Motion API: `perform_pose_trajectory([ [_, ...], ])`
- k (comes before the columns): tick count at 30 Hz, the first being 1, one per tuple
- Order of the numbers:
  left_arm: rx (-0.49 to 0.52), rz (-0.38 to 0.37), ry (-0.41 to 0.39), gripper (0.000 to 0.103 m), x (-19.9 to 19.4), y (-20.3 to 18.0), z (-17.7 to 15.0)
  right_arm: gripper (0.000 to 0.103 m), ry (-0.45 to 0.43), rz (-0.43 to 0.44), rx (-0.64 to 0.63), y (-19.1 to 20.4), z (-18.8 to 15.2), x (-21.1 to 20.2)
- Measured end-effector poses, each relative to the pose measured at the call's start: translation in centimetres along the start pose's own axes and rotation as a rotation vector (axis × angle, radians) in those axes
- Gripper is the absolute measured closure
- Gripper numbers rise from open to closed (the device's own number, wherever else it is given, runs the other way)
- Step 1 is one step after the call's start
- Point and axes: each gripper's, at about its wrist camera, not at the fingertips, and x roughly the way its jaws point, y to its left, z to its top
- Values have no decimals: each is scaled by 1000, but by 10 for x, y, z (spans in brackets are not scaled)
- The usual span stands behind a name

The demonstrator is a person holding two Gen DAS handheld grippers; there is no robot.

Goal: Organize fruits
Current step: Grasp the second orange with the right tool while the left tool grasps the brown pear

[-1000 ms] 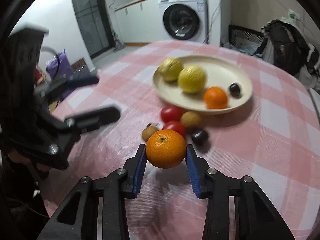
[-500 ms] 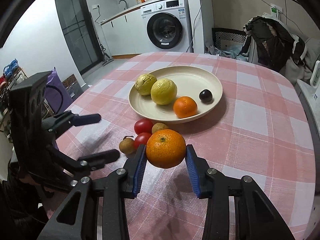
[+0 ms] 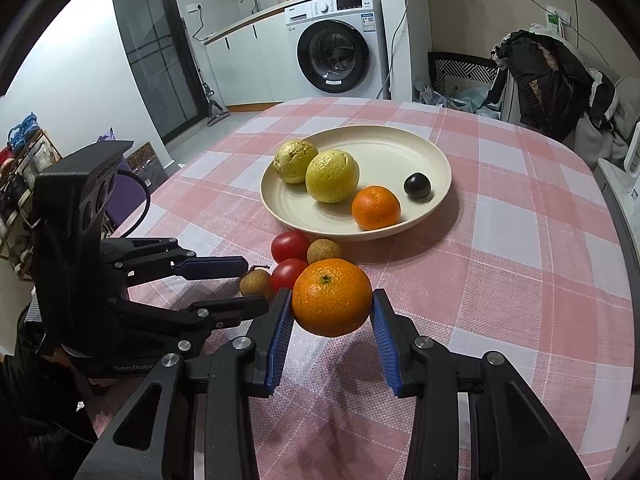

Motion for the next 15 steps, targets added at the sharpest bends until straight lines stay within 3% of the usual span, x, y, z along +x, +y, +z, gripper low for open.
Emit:
perform_pose_trajectory([
  [3, 6, -13, 4, 81, 0, -2, 0, 63, 0, 0, 1, -1, 0, 0],
  [15, 9, -17, -41, 81, -15, 0, 2, 63, -12, -5, 13, -5, 1, -2],
])
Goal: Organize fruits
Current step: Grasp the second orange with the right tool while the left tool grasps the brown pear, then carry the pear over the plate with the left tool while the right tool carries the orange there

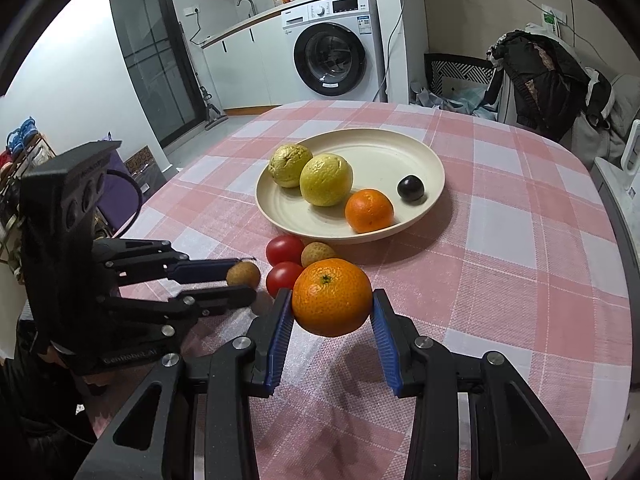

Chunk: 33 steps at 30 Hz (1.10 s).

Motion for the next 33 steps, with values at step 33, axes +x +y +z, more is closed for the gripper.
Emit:
perform_pose_trajectory([
  [33, -44, 85, -193, 81, -44, 32, 48, 63, -106, -36, 78, -9, 33, -5],
])
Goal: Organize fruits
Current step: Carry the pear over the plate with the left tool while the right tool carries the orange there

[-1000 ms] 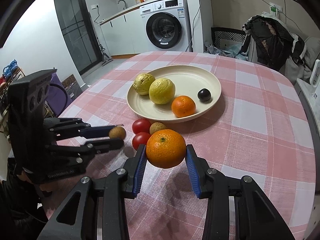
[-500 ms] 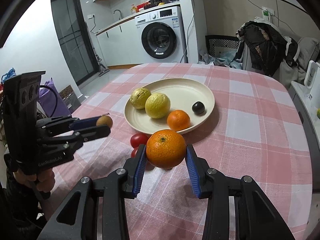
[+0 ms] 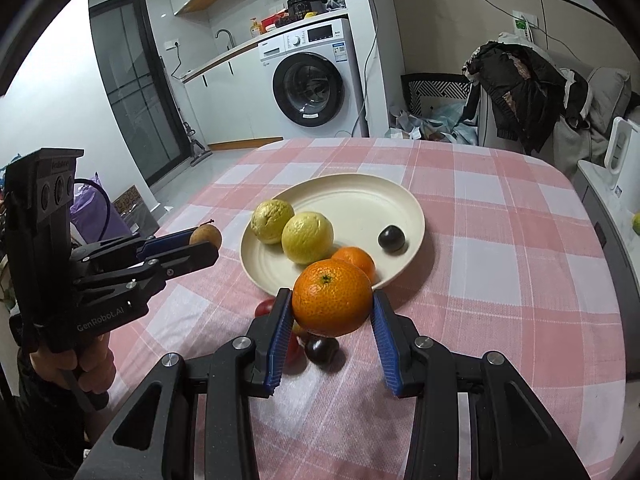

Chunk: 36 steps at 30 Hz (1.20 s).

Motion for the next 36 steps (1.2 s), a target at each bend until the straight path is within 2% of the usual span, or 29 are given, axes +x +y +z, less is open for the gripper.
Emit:
perform_pose_trajectory([
  [10, 13, 21, 12, 81, 25, -2, 1, 63, 14, -19, 1, -2, 7, 14],
  [25, 25, 45, 54, 81, 62, 2, -2, 63, 55, 15, -18, 9, 7, 45],
  [36, 11, 42, 77, 81, 72, 9, -6, 63, 75, 24, -32, 16, 7, 64],
])
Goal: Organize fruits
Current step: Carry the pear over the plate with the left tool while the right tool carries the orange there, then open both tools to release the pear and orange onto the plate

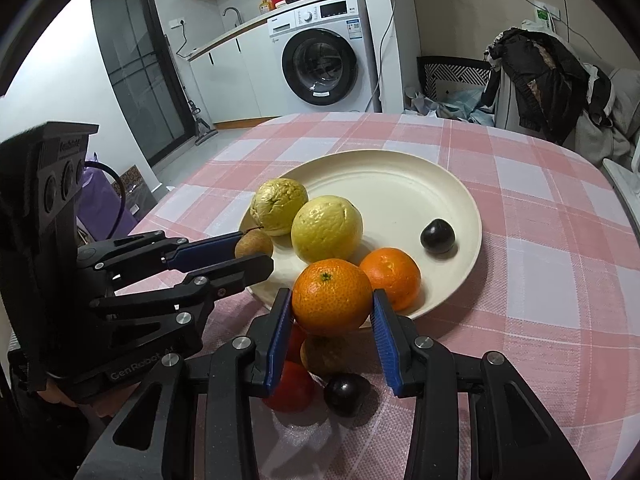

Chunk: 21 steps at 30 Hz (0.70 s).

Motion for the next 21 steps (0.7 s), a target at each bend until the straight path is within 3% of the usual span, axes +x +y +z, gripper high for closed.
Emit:
perform_pose_trajectory([
  [12, 0, 7, 3, 81, 1, 3, 0, 63, 0, -17, -8, -5, 0, -1],
  [18, 1, 13, 2, 81, -8, 0, -6, 55, -36, -57, -27, -5, -4, -17],
  [21, -10, 16, -13, 68, -20, 1, -9, 52, -53, -87, -27, -9, -6, -26],
])
